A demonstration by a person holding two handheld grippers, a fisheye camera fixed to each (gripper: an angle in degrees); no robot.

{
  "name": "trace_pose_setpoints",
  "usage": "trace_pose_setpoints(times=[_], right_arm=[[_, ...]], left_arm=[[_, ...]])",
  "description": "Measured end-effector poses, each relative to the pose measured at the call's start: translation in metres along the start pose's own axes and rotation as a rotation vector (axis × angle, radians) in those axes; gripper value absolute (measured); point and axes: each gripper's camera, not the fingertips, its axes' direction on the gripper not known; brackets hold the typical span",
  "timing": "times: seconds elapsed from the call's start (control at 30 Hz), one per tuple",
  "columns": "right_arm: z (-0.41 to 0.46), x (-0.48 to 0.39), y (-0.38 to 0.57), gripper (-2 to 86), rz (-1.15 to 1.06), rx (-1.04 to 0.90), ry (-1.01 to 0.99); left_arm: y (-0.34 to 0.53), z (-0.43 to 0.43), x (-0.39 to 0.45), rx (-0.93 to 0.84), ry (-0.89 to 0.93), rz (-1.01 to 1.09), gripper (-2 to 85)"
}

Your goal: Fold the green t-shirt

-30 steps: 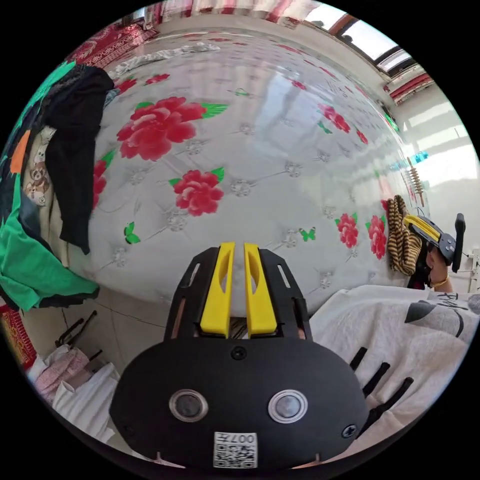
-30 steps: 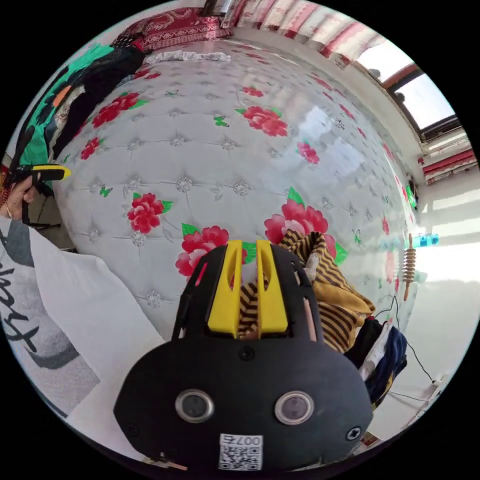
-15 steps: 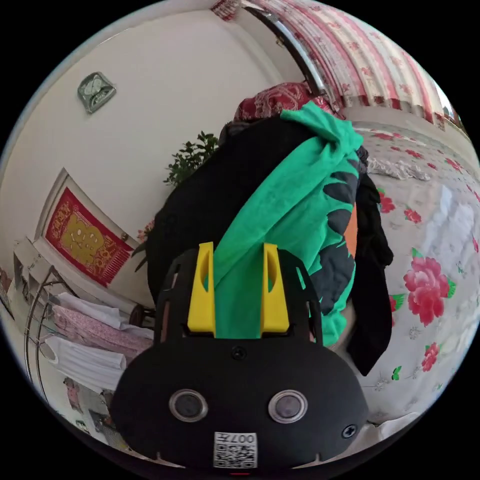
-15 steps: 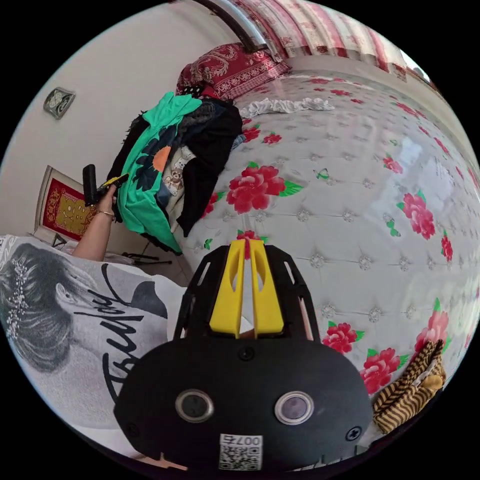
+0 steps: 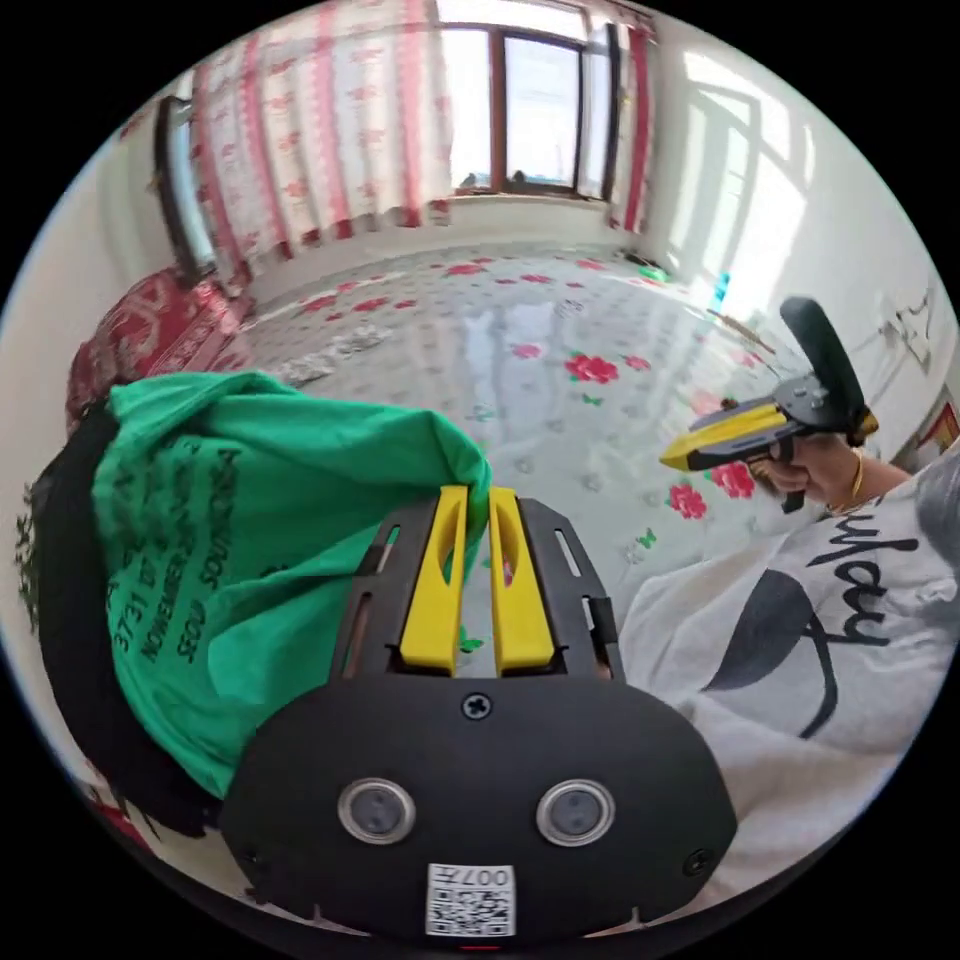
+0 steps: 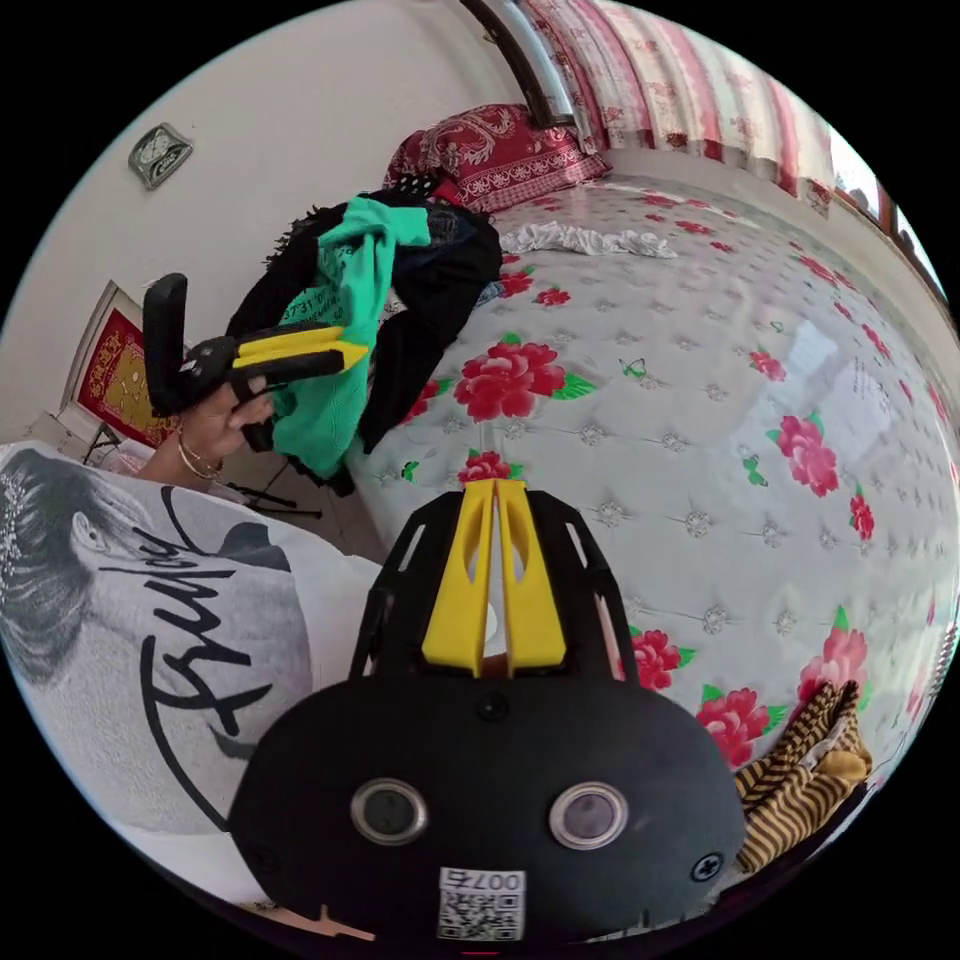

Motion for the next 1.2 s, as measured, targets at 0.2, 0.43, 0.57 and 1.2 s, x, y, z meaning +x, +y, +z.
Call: trace_pose_setpoints(times=[0.2,0.43,0.57,1.2], right_arm=[[0.004,0.028,0.045,0.3,0.135,-0.022,-0.020],[0.035,0.024,0.051,4.2,0.130,-0.070,-0.112],[0.058,-0.008,0.017,7.0,-0.039,-0.103,-0.124],[0.243,-0.116,-0.070,2.3,-0.587,-0.727,-0.043]], left_arm=[[-0.023,0.062,0.107,-0.186,0.266,0.242,4.7],[0.041,0.014,0.029,-0.139,0.158,-0.080,3.6],[0.090,-0.004,-0.022,-0.081,0.147,-0.340,4.4],[0.136,0.031,-0.112,-0.191,-0.036,-0.772,5.0]])
